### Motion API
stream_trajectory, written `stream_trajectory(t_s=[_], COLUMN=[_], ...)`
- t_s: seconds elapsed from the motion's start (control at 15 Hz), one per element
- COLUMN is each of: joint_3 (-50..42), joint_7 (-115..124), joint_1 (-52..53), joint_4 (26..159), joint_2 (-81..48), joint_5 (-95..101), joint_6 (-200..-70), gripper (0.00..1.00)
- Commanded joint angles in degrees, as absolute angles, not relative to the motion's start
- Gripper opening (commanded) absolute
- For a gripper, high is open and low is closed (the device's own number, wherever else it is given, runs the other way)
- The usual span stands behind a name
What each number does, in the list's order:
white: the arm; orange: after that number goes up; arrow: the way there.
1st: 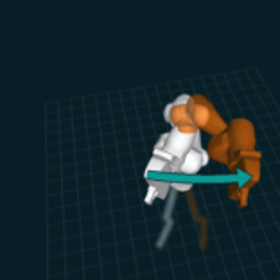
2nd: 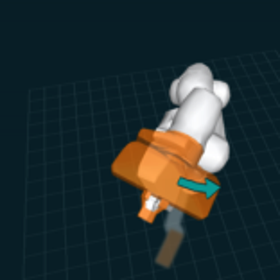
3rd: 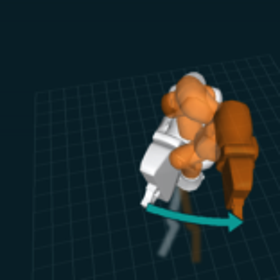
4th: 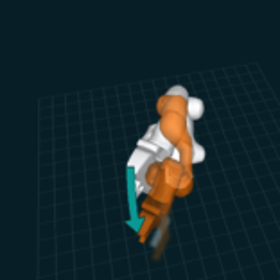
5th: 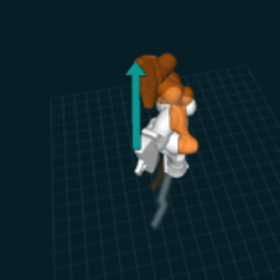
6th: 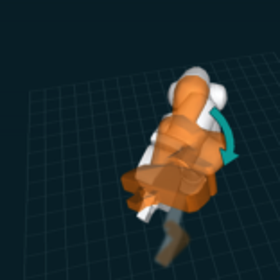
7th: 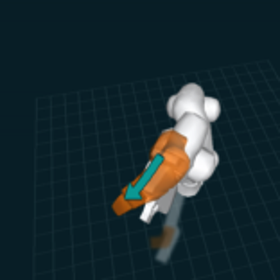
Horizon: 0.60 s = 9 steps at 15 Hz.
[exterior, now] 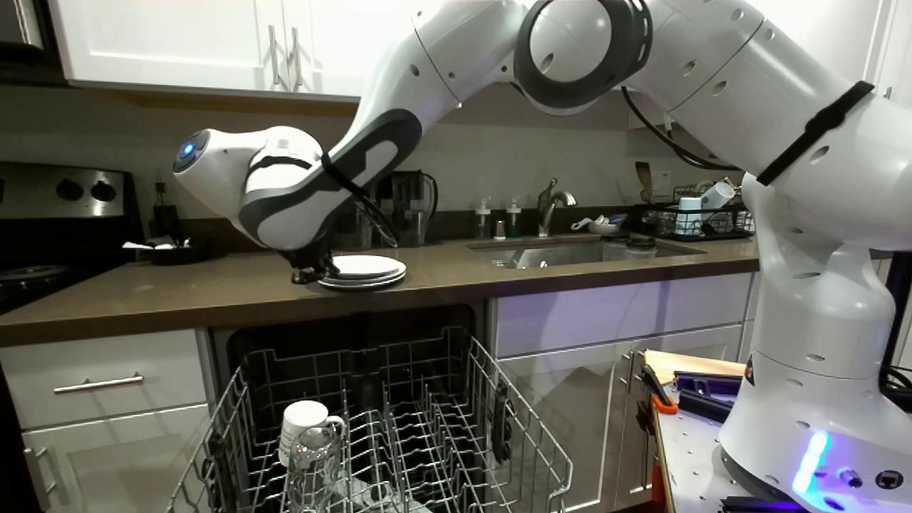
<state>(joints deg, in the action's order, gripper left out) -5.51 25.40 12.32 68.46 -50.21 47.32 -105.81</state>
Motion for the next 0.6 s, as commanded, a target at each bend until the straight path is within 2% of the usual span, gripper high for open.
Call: stream_trajectory(t_s=[0.0, 0.33, 0.4, 0.47, 0.53], joint_3=[-4.93, -5.0, -5.01, -5.06, -5.09], joint_7=[25.0, 25.22, 25.23, 25.39, 25.51], joint_1=[12.61, 13.12, 13.13, 13.18, 13.24], joint_4=[70.34, 69.74, 69.69, 69.65, 69.69], joint_2=[-48.56, -49.2, -49.24, -49.31, -49.33], joint_5=[46.03, 46.16, 46.14, 46.23, 46.34], joint_6=[-106.48, -105.97, -105.9, -105.98, -106.14], gripper=[0.06, 0.06, 0.12, 0.32, 0.36])
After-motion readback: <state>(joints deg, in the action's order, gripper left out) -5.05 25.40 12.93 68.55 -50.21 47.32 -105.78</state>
